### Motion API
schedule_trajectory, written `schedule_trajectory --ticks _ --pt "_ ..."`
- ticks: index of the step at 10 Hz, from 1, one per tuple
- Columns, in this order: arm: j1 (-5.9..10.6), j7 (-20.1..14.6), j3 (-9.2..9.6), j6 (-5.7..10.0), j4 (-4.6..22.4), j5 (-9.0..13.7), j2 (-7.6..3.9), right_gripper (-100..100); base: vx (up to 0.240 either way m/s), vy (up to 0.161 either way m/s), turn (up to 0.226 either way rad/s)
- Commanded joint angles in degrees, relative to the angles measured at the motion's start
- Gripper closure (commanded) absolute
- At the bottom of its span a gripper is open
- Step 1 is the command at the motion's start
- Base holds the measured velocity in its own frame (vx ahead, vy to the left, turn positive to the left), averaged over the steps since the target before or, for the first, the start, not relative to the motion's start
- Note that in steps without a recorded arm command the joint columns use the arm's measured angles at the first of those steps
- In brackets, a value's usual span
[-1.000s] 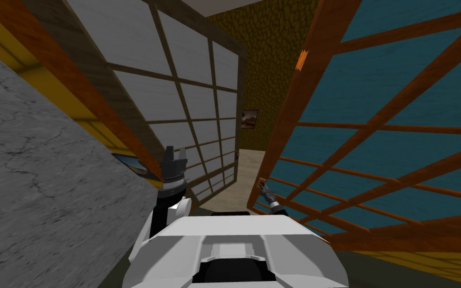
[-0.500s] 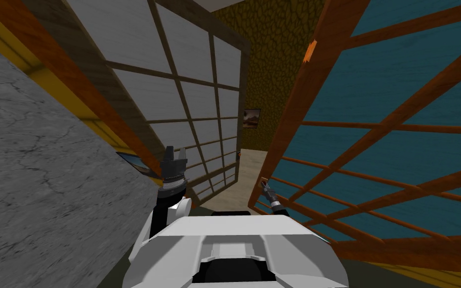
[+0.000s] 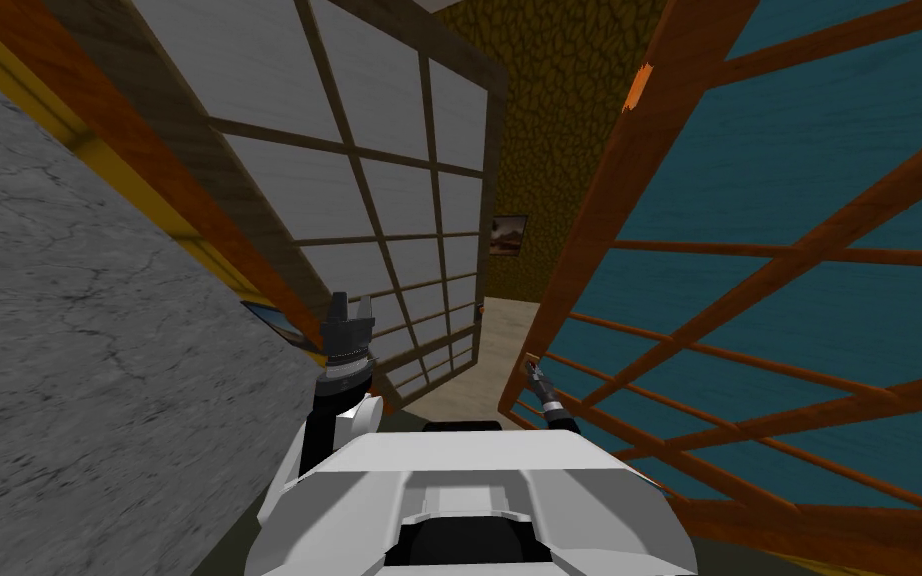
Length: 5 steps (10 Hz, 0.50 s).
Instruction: Push the door open
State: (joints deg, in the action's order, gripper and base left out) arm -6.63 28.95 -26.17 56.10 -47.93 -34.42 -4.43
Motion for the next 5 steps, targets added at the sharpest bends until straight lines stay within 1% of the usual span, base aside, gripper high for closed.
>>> schedule_trajectory --ticks 1,2,3,4,5 --pt "0.61 -1.67 -0.09 0.28 -0.12 1.02 0.08 100 0.022 -0.02 0.043" --pt "1.06 -3.94 -0.57 0.42 0.28 2.97 0.01 100 0.024 -0.023 0.082" --pt "1.52 -5.3 -1.05 0.57 0.67 4.83 -0.06 100 0.034 -0.035 0.105" --pt "1.52 -6.2 -1.05 0.57 0.67 4.91 -0.06 100 0.034 -0.028 0.056" --pt "1.99 -8.13 -1.56 0.72 1.08 6.96 -0.11 100 0.032 -0.023 0.084"
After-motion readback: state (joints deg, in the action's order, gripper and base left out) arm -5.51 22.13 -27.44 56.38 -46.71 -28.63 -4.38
